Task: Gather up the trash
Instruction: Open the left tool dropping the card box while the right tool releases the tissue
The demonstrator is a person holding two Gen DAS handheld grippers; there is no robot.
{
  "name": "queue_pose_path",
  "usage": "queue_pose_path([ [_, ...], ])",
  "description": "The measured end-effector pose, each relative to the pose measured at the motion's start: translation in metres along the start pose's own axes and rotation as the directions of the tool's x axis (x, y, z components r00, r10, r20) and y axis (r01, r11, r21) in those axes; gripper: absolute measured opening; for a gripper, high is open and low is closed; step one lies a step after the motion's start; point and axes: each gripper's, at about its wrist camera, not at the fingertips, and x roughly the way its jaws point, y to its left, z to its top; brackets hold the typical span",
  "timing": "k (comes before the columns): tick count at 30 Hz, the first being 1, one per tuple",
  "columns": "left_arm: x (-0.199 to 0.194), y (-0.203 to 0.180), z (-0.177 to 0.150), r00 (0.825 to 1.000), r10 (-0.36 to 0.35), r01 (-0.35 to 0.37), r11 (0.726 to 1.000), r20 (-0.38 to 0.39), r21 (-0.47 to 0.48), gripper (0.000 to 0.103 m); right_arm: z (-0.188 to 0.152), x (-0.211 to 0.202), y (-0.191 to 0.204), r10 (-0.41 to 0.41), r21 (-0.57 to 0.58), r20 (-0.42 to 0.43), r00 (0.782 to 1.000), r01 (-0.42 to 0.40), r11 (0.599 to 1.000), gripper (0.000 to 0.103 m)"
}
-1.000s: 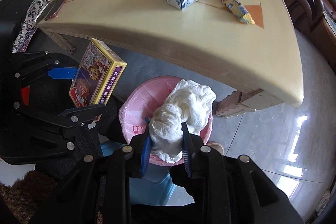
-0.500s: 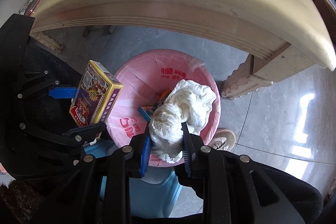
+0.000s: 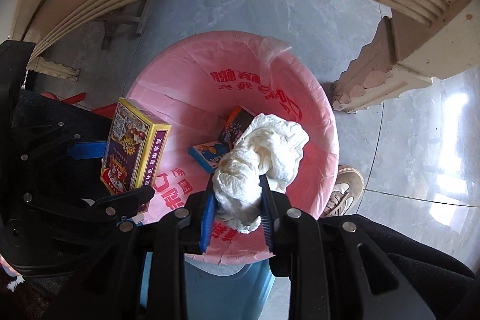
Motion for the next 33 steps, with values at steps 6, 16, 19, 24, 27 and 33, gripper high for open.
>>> queue_pose_path([
  [6, 0.018, 0.003, 0.005, 0.998, 0.045, -0.045, 0.999, -0.044, -0.004, 0.061, 0.007, 0.021, -0.007, 0.051, 0.017, -0.053, 0.997, -0.051, 0.999, 0.027],
  [16, 0.027, 0.008, 0.011, 0.995, 0.053, -0.054, 0.999, -0.079, -0.007, 0.061, 0.012, 0.04, -0.009, 0.1, 0.034, -0.101, 0.99, -0.097, 0.995, 0.028],
  [19, 0.029, 0.008, 0.013, 0.995, 0.057, -0.058, 0.998, -0.086, -0.007, 0.062, 0.012, 0.041, -0.008, 0.095, 0.032, -0.105, 0.99, -0.092, 0.995, 0.032],
  [24, 0.03, 0.006, 0.013, 0.993, 0.081, -0.08, 0.997, -0.09, 0.014, 0.071, 0.015, 0.045, -0.004, 0.079, 0.018, -0.104, 0.991, -0.078, 0.997, 0.048],
  [27, 0.03, 0.007, 0.013, 0.993, 0.082, -0.081, 0.997, -0.086, 0.011, 0.074, 0.014, 0.045, -0.005, 0.073, 0.018, -0.101, 0.992, -0.071, 0.997, 0.051],
  [33, 0.03, 0.01, 0.015, 0.993, 0.089, -0.089, 0.996, -0.083, 0.0, 0.075, 0.014, 0.045, -0.005, 0.065, 0.017, -0.106, 0.992, -0.064, 0.998, 0.053],
])
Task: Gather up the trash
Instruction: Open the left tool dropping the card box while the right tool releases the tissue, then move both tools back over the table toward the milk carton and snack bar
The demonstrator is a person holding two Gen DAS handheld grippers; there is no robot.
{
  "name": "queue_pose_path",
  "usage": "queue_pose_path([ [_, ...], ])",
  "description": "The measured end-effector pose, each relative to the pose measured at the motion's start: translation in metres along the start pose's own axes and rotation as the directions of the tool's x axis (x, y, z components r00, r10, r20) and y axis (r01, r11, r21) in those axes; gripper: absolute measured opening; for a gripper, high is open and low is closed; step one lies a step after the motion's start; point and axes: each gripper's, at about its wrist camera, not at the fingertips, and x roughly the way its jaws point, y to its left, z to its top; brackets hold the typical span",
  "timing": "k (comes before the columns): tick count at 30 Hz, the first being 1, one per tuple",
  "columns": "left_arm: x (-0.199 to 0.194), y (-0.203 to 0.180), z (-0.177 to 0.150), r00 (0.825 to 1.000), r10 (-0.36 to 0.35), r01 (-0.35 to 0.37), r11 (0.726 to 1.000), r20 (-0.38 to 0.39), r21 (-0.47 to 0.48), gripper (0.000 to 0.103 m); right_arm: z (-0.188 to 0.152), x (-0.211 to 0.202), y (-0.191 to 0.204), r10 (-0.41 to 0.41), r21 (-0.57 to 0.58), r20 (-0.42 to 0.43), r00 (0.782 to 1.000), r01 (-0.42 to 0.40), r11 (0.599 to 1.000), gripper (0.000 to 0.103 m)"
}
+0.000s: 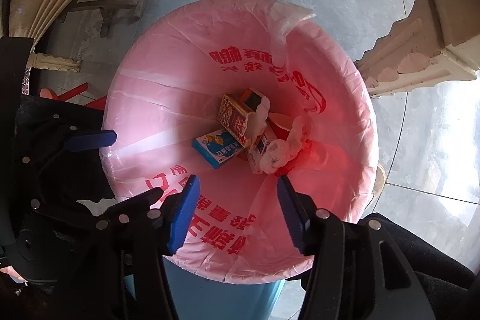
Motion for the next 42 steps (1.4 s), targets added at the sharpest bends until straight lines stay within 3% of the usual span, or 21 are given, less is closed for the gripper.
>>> queue_pose_path([
  [12, -0.013, -0.007, -0.007, 0.998, 0.049, -0.05, 0.999, 0.05, 0.02, 0.075, -0.003, -0.009, 0.011, -0.021, -0.04, 0.027, 0.999, 0.022, 0.999, 0.054],
  [18, -0.041, -0.012, -0.021, 0.992, 0.069, -0.073, 0.997, 0.103, 0.036, 0.075, -0.015, -0.04, 0.023, -0.036, -0.067, 0.088, 0.995, 0.042, 0.997, 0.054],
  [20, -0.06, -0.014, -0.03, 0.988, 0.08, -0.087, 0.995, 0.132, 0.046, 0.075, -0.022, -0.058, 0.029, -0.038, -0.08, 0.119, 0.992, 0.048, 0.996, 0.056],
  [22, -0.085, -0.015, -0.041, 0.983, 0.093, -0.103, 0.993, 0.161, 0.059, 0.075, -0.029, -0.082, 0.037, -0.041, -0.099, 0.159, 0.986, 0.057, 0.993, 0.066],
  [25, -0.129, -0.015, -0.056, 0.971, 0.118, -0.136, 0.988, 0.206, 0.074, 0.075, -0.04, -0.127, 0.051, -0.015, -0.148, 0.223, 0.975, 0.049, 0.988, 0.069],
  [32, -0.258, -0.01, -0.085, 0.924, 0.152, -0.191, 0.978, 0.35, 0.081, 0.082, -0.054, -0.253, 0.084, 0.04, -0.264, 0.361, 0.932, 0.061, 0.963, 0.083],
  [36, -0.326, -0.004, -0.085, 0.926, 0.085, -0.127, 0.988, 0.367, 0.092, 0.082, -0.05, -0.323, 0.099, 0.043, -0.317, 0.428, 0.903, 0.105, 0.942, 0.087],
  [40, -0.376, -0.006, -0.075, 0.904, 0.137, -0.182, 0.981, 0.406, 0.073, 0.082, -0.036, -0.379, 0.105, 0.022, -0.333, 0.487, 0.873, 0.163, 0.929, 0.089],
  [42, -0.392, -0.006, -0.068, 0.906, 0.123, -0.164, 0.984, 0.405, 0.068, 0.082, -0.028, -0.399, 0.108, 0.004, -0.339, 0.512, 0.859, 0.198, 0.92, 0.089],
])
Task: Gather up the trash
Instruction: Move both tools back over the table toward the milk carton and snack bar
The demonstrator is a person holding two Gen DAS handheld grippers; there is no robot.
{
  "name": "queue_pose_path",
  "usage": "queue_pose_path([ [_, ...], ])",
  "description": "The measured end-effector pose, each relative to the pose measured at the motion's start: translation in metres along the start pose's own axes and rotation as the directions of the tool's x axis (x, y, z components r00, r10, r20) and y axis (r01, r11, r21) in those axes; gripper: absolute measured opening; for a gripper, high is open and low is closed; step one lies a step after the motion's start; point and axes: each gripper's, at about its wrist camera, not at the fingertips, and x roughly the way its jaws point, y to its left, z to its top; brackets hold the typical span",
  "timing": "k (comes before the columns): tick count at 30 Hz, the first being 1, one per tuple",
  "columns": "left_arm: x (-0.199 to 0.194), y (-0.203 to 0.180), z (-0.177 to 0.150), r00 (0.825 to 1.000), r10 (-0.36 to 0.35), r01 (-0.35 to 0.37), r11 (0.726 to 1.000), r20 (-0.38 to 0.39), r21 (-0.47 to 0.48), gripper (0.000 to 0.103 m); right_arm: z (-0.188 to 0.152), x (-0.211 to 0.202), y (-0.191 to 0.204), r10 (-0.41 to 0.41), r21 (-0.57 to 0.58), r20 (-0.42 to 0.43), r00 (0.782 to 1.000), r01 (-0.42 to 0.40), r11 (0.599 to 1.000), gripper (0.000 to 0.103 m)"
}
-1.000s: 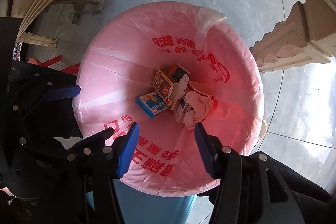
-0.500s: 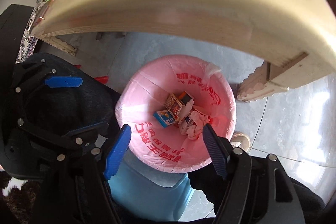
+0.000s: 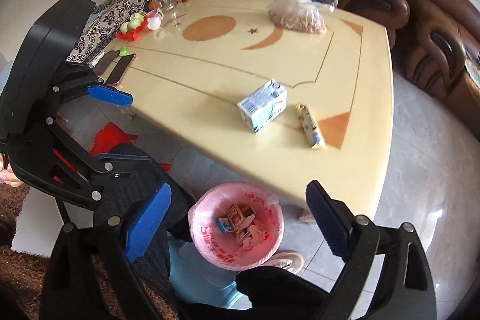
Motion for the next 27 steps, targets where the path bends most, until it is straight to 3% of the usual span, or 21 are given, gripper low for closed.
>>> queue_pose_path([
  [7, -0.014, 0.001, 0.031, 1.0, 0.015, -0.015, 1.0, 0.016, 0.024, 0.083, 0.035, -0.011, -0.012, -0.019, -0.022, 0.016, 1.0, 0.019, 1.0, 0.089],
  [12, 0.001, 0.003, 0.047, 1.0, 0.027, -0.027, 0.999, -0.004, 0.043, 0.083, 0.041, -0.004, -0.023, -0.02, -0.013, 0.013, 1.0, 0.02, 1.0, 0.089],
  [27, 0.047, 0.007, 0.086, 0.996, -0.021, 0.025, 0.999, -0.082, 0.046, 0.083, 0.052, 0.035, -0.065, -0.021, 0.028, -0.029, 0.999, 0.022, 0.999, 0.089],
])
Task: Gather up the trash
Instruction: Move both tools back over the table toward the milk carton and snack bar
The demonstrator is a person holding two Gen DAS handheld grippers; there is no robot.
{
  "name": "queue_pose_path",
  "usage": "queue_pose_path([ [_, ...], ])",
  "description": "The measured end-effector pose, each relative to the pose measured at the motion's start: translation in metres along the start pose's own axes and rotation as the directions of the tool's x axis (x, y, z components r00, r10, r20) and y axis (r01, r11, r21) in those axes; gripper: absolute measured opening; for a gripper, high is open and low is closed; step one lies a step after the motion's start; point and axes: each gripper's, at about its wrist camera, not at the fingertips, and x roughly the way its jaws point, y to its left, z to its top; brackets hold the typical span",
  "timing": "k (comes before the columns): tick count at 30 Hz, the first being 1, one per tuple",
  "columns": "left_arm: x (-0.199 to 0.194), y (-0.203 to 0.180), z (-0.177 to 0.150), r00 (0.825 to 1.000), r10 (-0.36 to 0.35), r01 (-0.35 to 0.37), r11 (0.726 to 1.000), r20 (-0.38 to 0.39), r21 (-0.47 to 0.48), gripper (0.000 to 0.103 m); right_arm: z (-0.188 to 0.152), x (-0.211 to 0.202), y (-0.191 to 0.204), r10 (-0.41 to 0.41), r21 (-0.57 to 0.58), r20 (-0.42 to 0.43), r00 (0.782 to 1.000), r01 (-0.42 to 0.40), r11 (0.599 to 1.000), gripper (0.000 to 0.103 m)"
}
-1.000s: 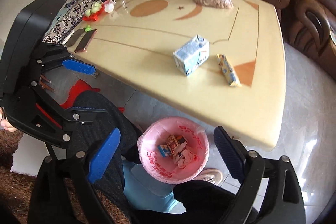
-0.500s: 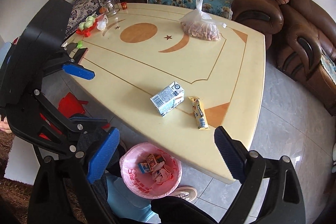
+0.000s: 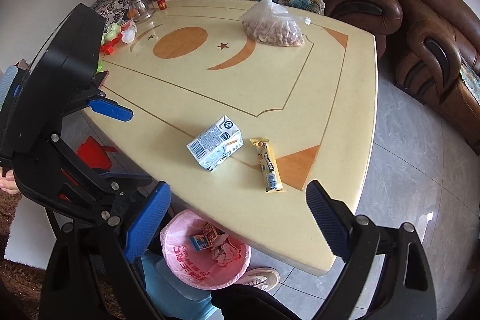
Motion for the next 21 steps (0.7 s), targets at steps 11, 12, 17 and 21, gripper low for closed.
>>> queue_pose_path([
  [11, 0.026, 0.004, 0.024, 0.999, -0.009, 0.009, 1.0, -0.048, 0.009, 0.083, 0.009, 0.03, -0.024, 0.02, 0.022, -0.039, 0.999, -0.02, 1.0, 0.089],
  [12, 0.029, 0.005, 0.026, 0.999, -0.01, 0.011, 1.0, -0.052, 0.009, 0.083, 0.01, 0.033, -0.026, 0.019, 0.023, -0.043, 0.999, -0.018, 1.0, 0.089],
  [17, 0.047, 0.007, 0.036, 0.997, -0.022, 0.023, 1.0, -0.08, 0.01, 0.083, 0.011, 0.055, -0.034, 0.027, 0.028, -0.076, 0.997, -0.025, 0.999, 0.089],
  [21, 0.064, 0.009, 0.043, 0.994, -0.035, 0.036, 0.999, -0.108, 0.007, 0.083, 0.011, 0.075, -0.04, 0.025, 0.028, -0.11, 0.994, -0.022, 0.999, 0.089],
])
